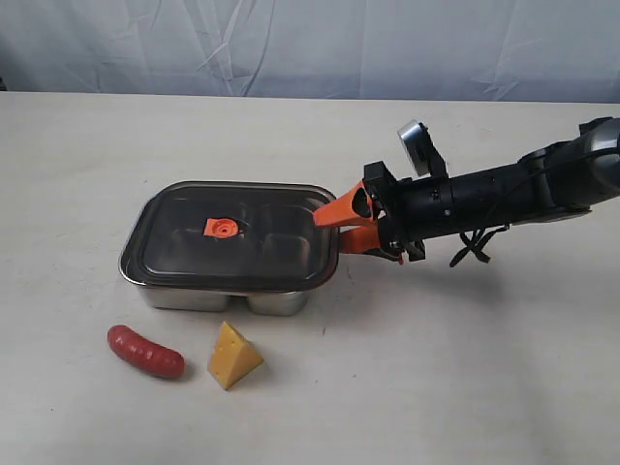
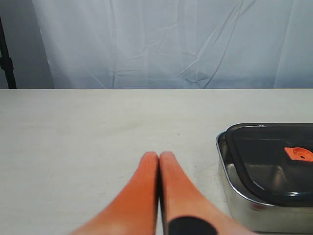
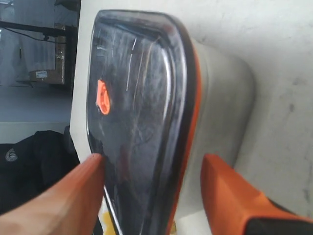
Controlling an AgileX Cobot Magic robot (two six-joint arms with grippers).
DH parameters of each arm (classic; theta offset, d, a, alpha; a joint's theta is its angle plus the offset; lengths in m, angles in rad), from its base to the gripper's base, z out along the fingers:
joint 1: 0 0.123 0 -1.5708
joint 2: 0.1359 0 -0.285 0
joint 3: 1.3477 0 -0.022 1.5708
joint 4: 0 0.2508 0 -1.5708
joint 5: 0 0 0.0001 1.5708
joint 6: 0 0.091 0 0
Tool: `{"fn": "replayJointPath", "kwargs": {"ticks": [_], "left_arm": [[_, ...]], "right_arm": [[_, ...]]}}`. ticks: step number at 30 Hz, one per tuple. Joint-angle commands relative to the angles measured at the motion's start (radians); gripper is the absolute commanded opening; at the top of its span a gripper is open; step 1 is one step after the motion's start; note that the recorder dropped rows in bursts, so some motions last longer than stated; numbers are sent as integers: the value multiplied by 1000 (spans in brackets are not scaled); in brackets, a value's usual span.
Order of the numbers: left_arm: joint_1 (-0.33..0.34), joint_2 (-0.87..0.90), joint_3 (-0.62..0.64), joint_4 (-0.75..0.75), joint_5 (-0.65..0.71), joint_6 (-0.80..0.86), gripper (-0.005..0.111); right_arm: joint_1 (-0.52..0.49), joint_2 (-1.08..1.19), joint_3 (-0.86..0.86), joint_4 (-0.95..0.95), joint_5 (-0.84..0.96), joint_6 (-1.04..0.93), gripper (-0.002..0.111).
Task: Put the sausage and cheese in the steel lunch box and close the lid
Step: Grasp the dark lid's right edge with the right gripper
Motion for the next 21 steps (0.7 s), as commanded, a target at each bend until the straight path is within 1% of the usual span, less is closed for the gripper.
{"fn": "replayJointPath", "kwargs": {"ticks": [1,4,6,9,10,13,15,21], "left_arm": [[5,-4,5,0,-8,-2,0],[5,-4,5,0,-8,-2,0],[5,-4,5,0,-8,-2,0],[5,-4,5,0,-8,-2,0],[5,-4,5,0,-8,-2,0],[5,-4,5,0,-8,-2,0],[5,-4,5,0,-8,-2,0],[5,-4,5,0,-8,-2,0]], "right_arm": [[20,0,-6,5,-1,-15,57],[20,0,-6,5,-1,-15,57],[20,0,-6,5,-1,-15,52],[20,0,-6,5,-1,-15,34],[20,0,-6,5,-1,-15,26],[20,0,-6,5,-1,-15,9],[20,0,-6,5,-1,-15,0],[20,0,-6,-4,7,-13,-1]]}}
